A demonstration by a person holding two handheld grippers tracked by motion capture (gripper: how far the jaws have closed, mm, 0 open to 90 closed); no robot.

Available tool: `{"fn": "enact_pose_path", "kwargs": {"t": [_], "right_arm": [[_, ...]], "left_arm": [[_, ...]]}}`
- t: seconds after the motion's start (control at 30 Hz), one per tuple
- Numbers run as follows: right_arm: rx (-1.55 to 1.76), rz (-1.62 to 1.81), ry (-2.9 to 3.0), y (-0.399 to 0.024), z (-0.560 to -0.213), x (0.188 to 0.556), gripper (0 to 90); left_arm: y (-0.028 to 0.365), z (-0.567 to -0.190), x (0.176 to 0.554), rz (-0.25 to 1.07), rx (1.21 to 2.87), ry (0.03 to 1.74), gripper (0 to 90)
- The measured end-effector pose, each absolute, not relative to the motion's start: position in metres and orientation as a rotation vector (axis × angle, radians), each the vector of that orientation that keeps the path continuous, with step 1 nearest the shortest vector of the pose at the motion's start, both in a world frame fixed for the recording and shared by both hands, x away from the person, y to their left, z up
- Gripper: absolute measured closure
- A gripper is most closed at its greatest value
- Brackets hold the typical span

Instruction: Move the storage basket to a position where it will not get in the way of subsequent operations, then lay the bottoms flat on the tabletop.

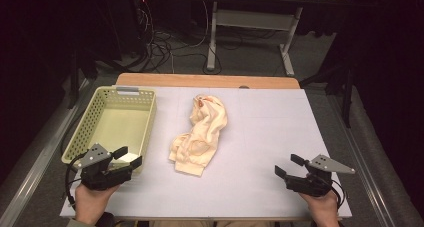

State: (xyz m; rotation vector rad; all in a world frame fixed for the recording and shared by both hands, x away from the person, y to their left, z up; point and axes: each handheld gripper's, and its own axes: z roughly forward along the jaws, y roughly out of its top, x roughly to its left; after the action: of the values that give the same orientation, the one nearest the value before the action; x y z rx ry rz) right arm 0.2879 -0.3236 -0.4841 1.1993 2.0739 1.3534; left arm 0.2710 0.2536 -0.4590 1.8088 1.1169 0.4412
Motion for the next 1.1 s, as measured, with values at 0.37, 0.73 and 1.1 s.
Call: {"fn": "enact_pose_path", "kwargs": {"t": [0.37, 0.73, 1.1], "right_arm": [[1.177, 1.341, 2.061, -0.313, -0.483, 0.292, 29.5], [1.115, 1.358, 2.082, -0.290, -0.480, 0.298, 29.6], [1.084, 1.377, 2.102, -0.269, -0.477, 0.305, 31.8]], "left_arm": [[0.252, -0.460, 0.272, 0.440, 1.816, 1.113, 35.2], [0.251, -0.461, 0.271, 0.436, 1.821, 1.104, 35.2], [0.250, -0.461, 0.270, 0.435, 1.820, 1.100, 35.2]]}}
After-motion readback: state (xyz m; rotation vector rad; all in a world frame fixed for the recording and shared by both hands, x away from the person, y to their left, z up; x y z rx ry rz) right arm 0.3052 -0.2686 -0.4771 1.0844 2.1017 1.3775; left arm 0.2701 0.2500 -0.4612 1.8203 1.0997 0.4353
